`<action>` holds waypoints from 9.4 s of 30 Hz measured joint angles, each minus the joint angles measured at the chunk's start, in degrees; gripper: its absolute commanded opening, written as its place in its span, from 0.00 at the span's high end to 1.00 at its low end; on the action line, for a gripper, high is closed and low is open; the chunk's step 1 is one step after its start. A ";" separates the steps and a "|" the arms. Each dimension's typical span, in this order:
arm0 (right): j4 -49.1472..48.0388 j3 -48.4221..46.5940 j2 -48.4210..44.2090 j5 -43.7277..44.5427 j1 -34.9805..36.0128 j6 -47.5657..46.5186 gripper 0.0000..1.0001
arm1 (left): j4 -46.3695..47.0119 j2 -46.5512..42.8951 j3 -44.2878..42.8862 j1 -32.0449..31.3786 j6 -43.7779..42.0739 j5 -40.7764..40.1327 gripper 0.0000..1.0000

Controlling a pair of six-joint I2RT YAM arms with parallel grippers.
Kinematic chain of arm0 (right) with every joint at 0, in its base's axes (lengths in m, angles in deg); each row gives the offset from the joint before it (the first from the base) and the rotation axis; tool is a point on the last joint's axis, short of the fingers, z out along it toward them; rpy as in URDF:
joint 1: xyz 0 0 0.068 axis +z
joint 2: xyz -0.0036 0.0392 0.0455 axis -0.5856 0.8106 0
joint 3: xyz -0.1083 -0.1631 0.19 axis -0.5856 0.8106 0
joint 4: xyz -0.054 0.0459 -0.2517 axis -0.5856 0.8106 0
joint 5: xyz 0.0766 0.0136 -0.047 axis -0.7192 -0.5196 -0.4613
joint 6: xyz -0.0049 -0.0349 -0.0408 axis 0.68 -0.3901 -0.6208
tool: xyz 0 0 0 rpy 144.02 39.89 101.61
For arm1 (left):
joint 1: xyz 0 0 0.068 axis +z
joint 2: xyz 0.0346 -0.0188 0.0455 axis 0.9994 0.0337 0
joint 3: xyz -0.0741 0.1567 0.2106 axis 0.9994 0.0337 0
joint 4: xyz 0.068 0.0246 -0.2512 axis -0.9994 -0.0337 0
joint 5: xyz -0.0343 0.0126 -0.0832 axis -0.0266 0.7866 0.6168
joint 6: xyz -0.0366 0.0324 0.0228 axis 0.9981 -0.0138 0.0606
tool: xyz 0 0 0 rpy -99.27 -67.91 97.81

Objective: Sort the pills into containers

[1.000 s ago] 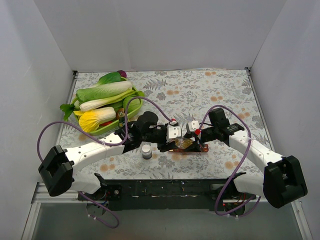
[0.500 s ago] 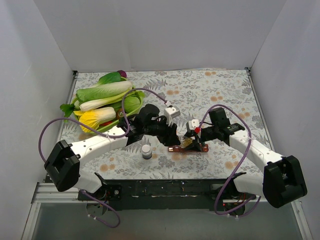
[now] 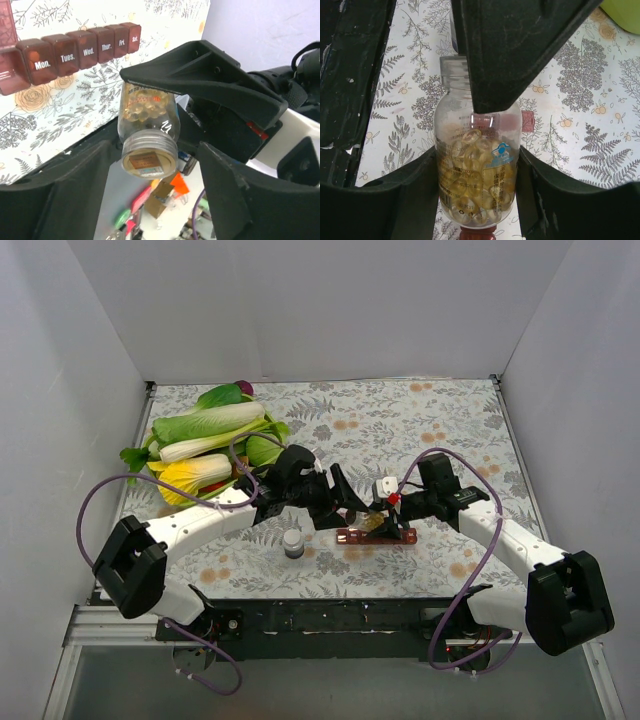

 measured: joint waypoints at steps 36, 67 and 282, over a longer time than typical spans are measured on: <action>1.40 0.00 0.02 -0.79 0.07 -1.90 0.99 | 21.09 -11.78 15.45 -7.63 -90.29 -1.29 0.09; 1.27 0.00 0.04 0.24 -0.33 -1.68 0.99 | 6.84 -2.29 1.40 -4.50 -56.72 -2.10 1.00; 23.17 -16.90 17.03 48.52 21.64 5.53 0.99 | 2.47 -42.77 23.91 10.45 -63.52 -27.67 0.02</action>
